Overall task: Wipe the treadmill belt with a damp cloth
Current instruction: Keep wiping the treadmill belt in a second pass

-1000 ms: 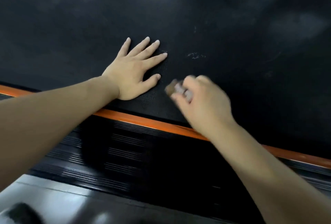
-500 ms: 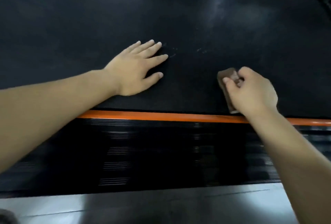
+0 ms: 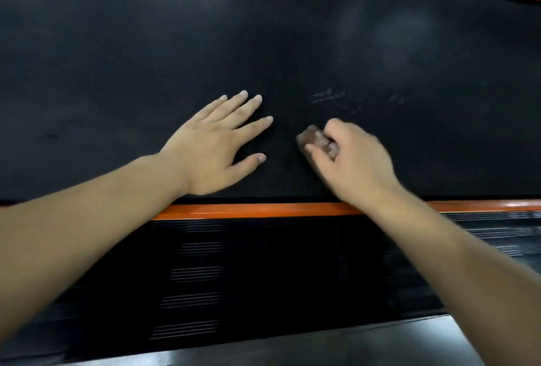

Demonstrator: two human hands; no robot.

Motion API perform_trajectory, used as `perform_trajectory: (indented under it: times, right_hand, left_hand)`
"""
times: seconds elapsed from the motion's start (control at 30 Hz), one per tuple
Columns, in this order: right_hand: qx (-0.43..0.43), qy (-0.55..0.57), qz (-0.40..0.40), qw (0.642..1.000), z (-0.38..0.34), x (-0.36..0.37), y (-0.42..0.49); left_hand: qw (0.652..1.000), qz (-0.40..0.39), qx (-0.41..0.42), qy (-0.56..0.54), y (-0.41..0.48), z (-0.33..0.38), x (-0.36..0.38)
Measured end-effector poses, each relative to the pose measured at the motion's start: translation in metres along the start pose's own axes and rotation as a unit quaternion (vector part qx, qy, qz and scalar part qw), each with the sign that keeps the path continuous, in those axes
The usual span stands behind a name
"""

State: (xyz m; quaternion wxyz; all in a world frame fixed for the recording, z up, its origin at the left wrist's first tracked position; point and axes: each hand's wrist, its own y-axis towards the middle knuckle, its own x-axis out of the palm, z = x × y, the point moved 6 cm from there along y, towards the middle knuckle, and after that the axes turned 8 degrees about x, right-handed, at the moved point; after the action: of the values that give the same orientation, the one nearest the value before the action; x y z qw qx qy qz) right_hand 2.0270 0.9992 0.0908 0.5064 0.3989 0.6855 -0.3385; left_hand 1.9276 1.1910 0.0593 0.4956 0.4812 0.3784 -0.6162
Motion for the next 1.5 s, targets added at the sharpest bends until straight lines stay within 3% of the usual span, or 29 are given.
perform_trajectory:
  times: [0.13,0.17,0.23,0.3,0.37,0.43,0.47,0.6,0.73,0.8,0.9,1.03,1.1,1.2,1.33,1.4,1.5]
  right_hand:
    - [0.130,0.007,0.089,0.987,0.013,-0.016,0.030]
    - [0.113,0.015,0.086,0.990,0.003,-0.010,0.024]
    - [-0.008,0.047,0.016,0.999,-0.031,0.006,0.006]
    - [-0.084,0.005,-0.042,0.996,-0.035,0.005,0.002]
    - [-0.023,-0.067,0.011,0.997,-0.012,-0.012,0.025]
    - [0.094,-0.048,0.079,0.991,-0.008,-0.018,0.037]
    - [0.097,-0.032,0.095,0.990,-0.023,-0.010,0.033]
    - [-0.102,0.011,0.004,0.995,-0.089,0.025,0.010]
    - [0.048,0.027,0.086,0.995,-0.072,0.010,0.033]
    - [-0.011,0.027,0.089,0.996,-0.109,0.025,0.015]
    - [-0.152,0.033,0.006,0.988,-0.143,0.041,0.001]
    - [0.028,0.023,0.089,0.995,-0.120,0.023,0.039]
    - [-0.043,0.024,0.076,0.996,-0.152,0.037,0.017]
    - [-0.172,0.032,-0.023,0.984,-0.168,0.047,-0.014]
    - [0.037,-0.004,0.072,0.997,-0.098,0.016,-0.002]
    - [0.013,-0.012,0.055,0.998,-0.106,0.023,-0.017]
    - [-0.033,-0.002,-0.033,0.999,-0.113,0.027,-0.026]
  left_hand:
    - [1.000,0.023,-0.004,-0.008,0.002,-0.003,0.001]
    - [1.000,0.026,-0.002,-0.014,0.002,-0.004,0.001]
    - [1.000,0.023,0.008,-0.011,0.003,-0.004,0.002]
    - [1.000,-0.001,0.024,0.020,0.001,-0.010,0.001]
    - [0.999,-0.024,0.003,0.043,-0.010,-0.030,-0.003]
    - [0.998,-0.020,-0.048,0.040,-0.029,-0.055,-0.010]
    - [0.997,-0.014,-0.062,0.037,-0.039,-0.064,-0.012]
    - [0.997,-0.003,-0.064,0.031,-0.061,-0.075,-0.013]
    - [0.996,0.007,-0.088,0.024,-0.085,-0.086,-0.016]
    - [0.993,0.013,-0.112,0.022,-0.093,-0.090,-0.018]
    - [0.990,0.013,-0.137,0.021,-0.098,-0.096,-0.020]
    - [0.988,0.016,-0.156,0.011,-0.110,-0.105,-0.022]
    - [0.989,0.016,-0.149,0.016,-0.113,-0.106,-0.022]
    - [0.989,0.017,-0.148,0.018,-0.114,-0.107,-0.022]
    - [0.988,0.015,-0.154,0.018,-0.115,-0.104,-0.020]
    - [0.988,0.022,-0.153,0.020,-0.115,-0.103,-0.021]
    - [0.989,0.018,-0.147,0.016,-0.115,-0.103,-0.022]
